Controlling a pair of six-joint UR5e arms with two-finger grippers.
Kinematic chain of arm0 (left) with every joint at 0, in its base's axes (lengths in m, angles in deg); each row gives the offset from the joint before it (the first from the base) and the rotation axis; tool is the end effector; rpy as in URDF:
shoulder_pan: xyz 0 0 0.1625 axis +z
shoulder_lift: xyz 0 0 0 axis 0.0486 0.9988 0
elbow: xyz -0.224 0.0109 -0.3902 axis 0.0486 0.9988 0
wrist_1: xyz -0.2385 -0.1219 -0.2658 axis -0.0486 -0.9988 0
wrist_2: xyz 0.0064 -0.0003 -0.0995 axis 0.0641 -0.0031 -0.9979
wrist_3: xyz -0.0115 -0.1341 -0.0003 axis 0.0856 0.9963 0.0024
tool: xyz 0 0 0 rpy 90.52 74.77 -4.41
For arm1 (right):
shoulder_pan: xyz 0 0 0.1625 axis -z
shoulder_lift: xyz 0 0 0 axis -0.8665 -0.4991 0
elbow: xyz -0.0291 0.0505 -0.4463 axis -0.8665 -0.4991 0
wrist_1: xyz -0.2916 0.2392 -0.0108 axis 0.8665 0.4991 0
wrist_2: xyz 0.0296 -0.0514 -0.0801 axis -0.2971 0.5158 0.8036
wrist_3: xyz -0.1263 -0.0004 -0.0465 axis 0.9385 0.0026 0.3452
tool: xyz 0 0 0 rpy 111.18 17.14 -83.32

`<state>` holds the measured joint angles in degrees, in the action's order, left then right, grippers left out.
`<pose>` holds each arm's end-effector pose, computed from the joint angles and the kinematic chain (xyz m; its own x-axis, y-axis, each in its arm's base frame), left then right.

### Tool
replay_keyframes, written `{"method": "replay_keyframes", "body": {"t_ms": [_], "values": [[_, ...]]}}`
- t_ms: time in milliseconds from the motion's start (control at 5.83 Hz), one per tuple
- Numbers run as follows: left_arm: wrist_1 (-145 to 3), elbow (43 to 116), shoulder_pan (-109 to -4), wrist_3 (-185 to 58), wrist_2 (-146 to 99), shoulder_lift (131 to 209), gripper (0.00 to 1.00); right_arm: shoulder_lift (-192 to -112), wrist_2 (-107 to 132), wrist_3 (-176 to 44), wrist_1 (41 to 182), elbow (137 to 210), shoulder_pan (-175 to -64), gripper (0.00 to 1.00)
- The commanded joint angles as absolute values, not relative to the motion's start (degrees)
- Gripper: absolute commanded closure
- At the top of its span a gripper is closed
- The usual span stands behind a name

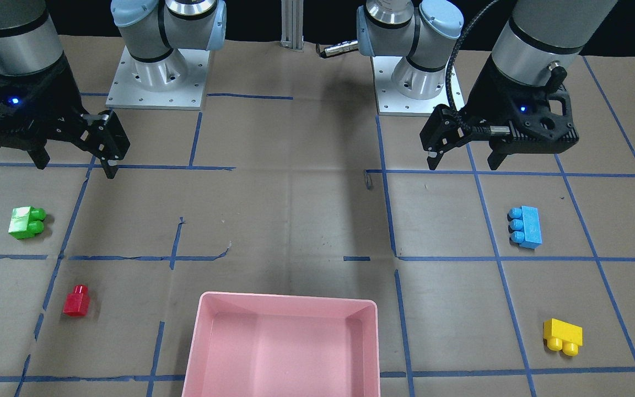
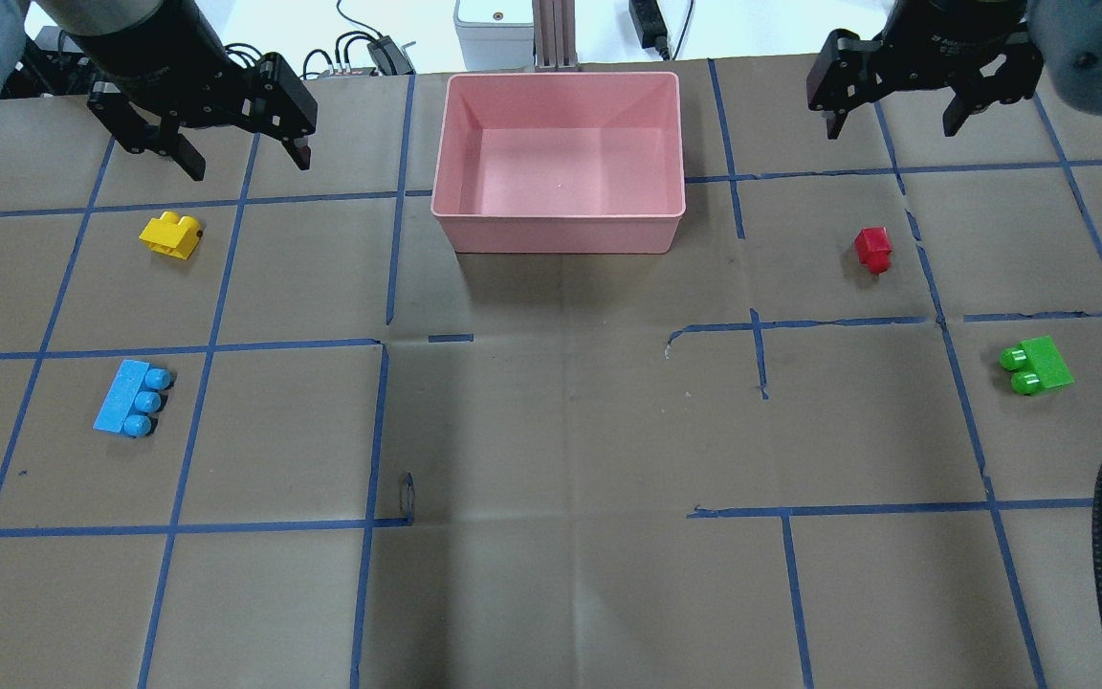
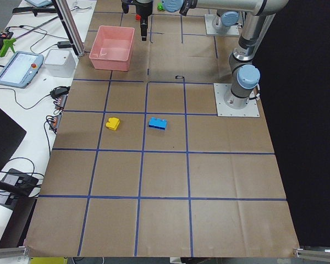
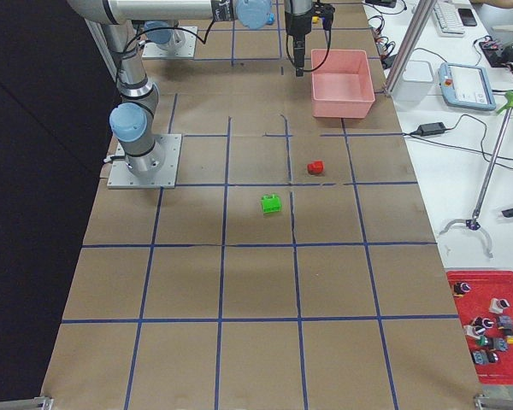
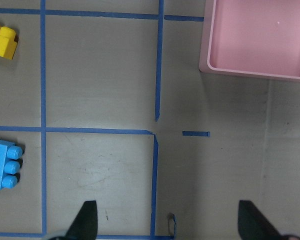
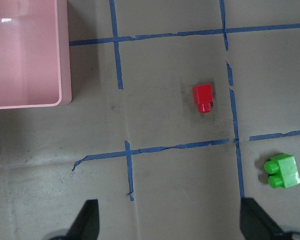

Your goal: Put all blocks into box

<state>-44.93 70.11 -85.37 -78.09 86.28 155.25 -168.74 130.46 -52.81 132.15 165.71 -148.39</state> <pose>-0.1209 -0.5043 0.5038 -0.9989 -0.0368 0.0281 -0.0384 0.9975 -0.0590 0.1069 -0.5050 0.5019 -0.9919 0.1007 0.0773 0.0878 0.9840 -0.1552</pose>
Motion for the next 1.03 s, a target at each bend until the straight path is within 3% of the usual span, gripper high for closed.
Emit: {"method": "replay_keyframes", "body": {"t_ms": [0, 857], "values": [[-45.0, 70.1, -85.4, -78.1, 86.2, 155.3, 0.01, -168.7, 130.5, -52.8, 132.2, 165.8, -148.4, 0.00], [-45.0, 70.7, -85.1, -78.1, 86.5, 154.5, 0.01, -167.5, 130.6, -52.3, 132.2, 165.9, -148.5, 0.00]]}}
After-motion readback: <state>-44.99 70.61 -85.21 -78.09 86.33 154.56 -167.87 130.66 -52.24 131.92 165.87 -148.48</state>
